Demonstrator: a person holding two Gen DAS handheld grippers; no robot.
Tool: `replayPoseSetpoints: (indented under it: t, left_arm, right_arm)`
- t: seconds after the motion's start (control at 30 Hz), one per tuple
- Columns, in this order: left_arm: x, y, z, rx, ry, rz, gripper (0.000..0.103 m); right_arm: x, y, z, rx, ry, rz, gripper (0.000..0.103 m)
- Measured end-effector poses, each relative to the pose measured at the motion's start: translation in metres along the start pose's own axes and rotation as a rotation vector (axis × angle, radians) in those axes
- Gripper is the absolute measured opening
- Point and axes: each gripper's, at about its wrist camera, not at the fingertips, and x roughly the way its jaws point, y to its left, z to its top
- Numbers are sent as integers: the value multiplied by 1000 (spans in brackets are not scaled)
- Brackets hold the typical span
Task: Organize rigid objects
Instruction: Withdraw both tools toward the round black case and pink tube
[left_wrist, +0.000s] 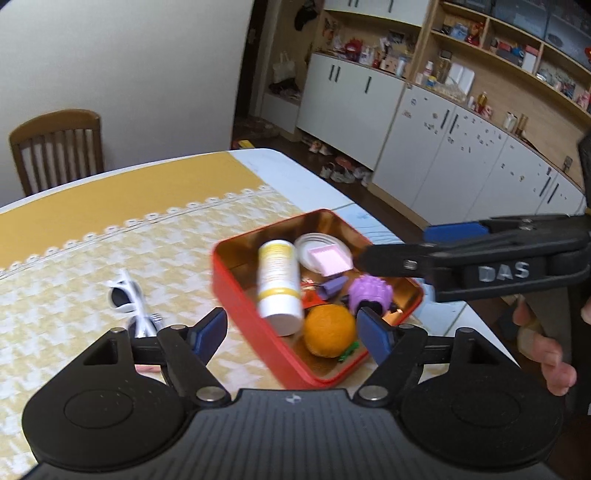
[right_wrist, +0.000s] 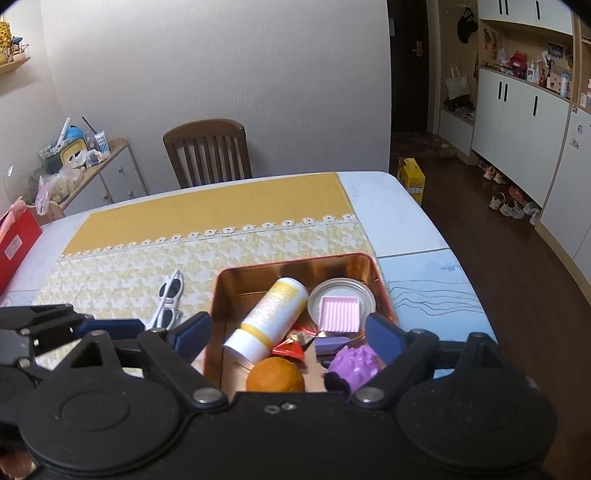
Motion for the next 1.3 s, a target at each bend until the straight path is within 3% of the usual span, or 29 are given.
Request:
replayPoseSetpoints:
  t: [0.27,0.63,1.1,1.3]
  left_arm:
    - [-29,36,-13,-17,-50,48,83]
    - [-47,90,-41,-55,-52,132,83]
    - [-20,136,-73,-28,-20,247,83]
    - [-2,145,-79,8,-2,256,83]
  right_arm:
    - [-14,33,-11,-33,-52,40,103]
    - [-5,90,-22,-44,-60,118,103]
    - [51,151,-32,-41,33,109,103]
    - [87,163,-33,-20,83,76,103]
